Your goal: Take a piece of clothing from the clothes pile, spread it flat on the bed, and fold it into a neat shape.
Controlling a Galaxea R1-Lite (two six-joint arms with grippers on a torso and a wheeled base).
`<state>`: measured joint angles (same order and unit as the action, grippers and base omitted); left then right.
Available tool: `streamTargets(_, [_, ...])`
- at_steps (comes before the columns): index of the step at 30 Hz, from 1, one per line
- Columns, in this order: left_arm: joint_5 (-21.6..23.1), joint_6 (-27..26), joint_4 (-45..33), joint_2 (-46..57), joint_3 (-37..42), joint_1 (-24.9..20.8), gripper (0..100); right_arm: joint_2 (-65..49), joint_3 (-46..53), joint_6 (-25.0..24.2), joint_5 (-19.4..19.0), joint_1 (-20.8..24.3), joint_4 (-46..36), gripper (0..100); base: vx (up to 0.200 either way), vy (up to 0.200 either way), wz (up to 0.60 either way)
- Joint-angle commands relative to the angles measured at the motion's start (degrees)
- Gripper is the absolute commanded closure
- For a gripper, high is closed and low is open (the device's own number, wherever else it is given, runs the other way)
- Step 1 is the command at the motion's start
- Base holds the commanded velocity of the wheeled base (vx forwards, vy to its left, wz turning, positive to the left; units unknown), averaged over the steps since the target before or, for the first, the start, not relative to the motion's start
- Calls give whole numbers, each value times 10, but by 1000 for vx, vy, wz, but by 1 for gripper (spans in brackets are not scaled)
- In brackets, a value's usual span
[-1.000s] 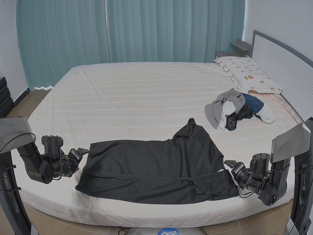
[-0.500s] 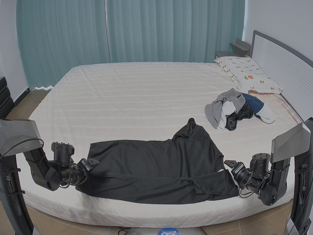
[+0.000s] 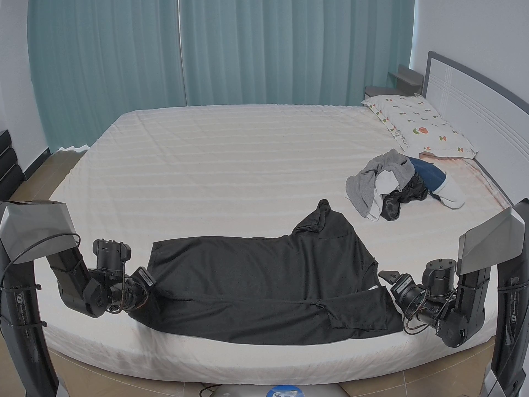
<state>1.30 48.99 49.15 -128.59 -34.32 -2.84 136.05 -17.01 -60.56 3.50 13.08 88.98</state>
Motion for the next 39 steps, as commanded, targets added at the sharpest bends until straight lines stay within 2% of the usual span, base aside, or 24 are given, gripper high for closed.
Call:
streamTargets(1, [-9,23,2,-2,-5,7,100,1,0,1,1,0,6,0,0,0,0])
streamTargets(17, [-10,57,2,3,-5,38,100,0,0,7,2,0,6,0,0,0,0])
streamTargets(25, [-7,57,7,2,-7,36,100,-1,-4,91,-3,1,6,0,0,0,0])
streamTargets(30, [-8,57,7,2,-6,35,100,-3,-7,167,-64,4,5,0,0,0,0])
streamTargets(31, [-8,57,7,2,-6,35,100,-3,-7,171,-67,3,5,0,0,0,0])
streamTargets(33, [-8,57,7,2,-5,35,100,2,-11,220,-89,-3,5,0,0,0,0])
streamTargets(36, [-8,57,7,2,-5,35,100,24,-35,252,-115,-17,3,0,0,0,0])
streamTargets(39, [-8,56,8,2,-3,35,100,44,-51,260,-120,-22,3,0,0,0,0])
